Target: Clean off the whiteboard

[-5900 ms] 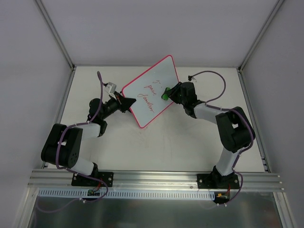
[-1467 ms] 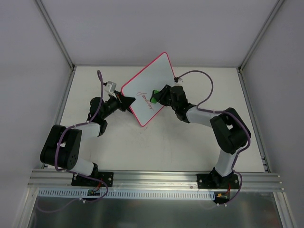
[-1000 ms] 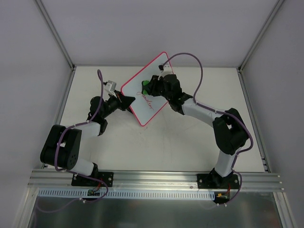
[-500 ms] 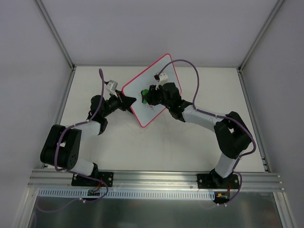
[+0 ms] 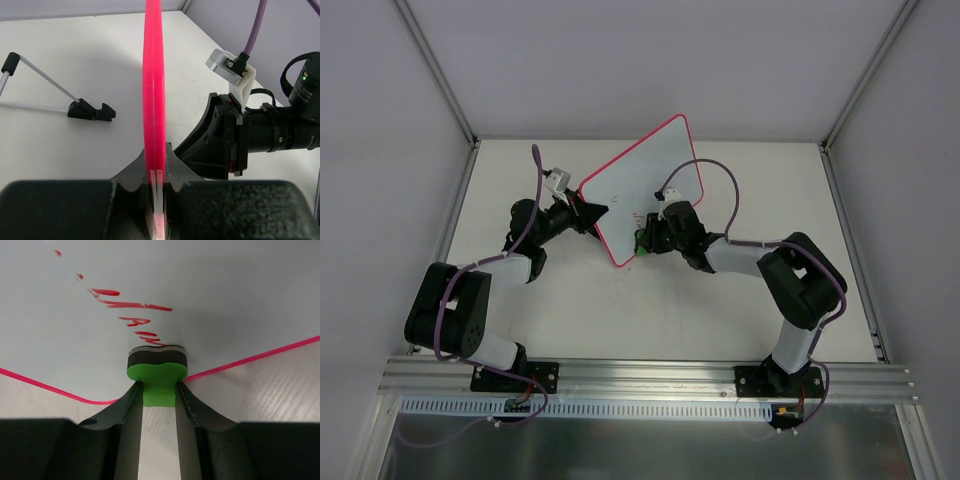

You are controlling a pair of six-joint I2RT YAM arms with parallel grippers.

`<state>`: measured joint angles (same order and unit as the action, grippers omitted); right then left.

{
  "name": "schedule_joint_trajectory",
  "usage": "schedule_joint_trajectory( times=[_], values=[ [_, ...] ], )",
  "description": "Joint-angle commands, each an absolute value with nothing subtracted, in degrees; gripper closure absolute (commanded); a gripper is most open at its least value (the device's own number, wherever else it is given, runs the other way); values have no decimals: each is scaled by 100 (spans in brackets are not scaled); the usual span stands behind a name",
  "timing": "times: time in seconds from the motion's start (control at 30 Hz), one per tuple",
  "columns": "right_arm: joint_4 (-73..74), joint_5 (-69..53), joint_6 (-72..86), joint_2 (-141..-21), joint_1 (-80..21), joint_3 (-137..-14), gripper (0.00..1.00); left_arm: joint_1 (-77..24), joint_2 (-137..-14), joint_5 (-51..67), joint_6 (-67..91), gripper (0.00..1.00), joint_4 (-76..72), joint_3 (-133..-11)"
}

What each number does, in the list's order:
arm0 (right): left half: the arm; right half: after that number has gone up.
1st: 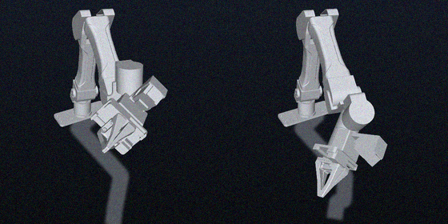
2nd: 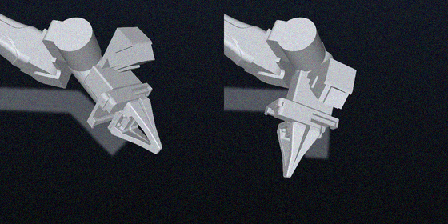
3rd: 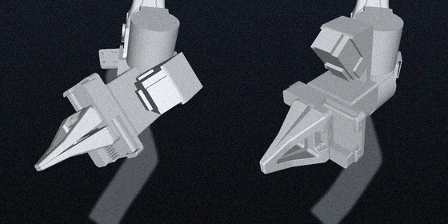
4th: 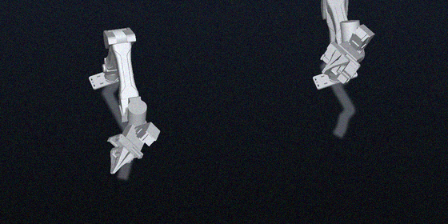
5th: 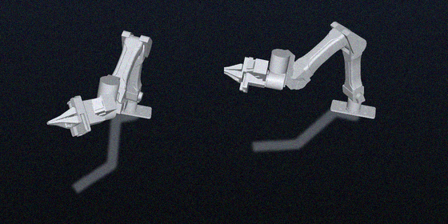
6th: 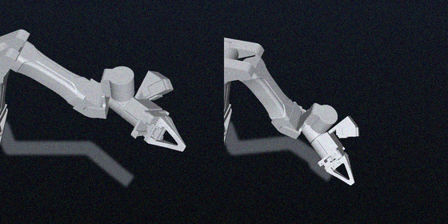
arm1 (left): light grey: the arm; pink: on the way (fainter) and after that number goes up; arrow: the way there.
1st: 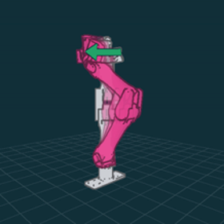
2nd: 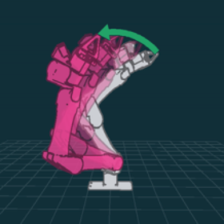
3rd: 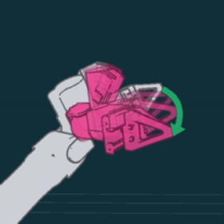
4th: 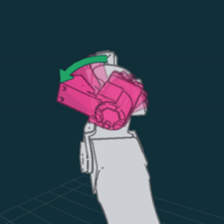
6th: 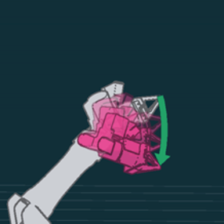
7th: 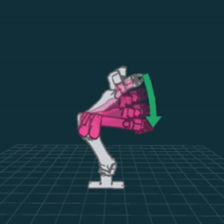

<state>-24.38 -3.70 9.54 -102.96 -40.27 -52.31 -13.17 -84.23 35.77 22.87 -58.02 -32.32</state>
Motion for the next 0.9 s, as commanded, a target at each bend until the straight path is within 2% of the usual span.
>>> schedule_joint_trajectory(
  times=[0.0, 0.2, 0.57, 0.87],
  values=[
    [-2584, -352, 704, -10073, -4192, -5966, 100, -1582, -8226, 4623, 2347, 100, -6082, -3322],
    [-2285, -229, 167, -9862, -4508, -7046, 100, -1608, -8279, 4649, 2355, 100, -6082, -3322],
    [-2066, 158, -237, -10037, -4553, -8103, 100, -1626, -8306, 4614, 2347, 100, -6082, -3278],
    [-2074, 650, 288, -10081, -4210, -7454, 100, -1626, -8253, 4597, 2303, 100, -6038, -3278]
  ],
)
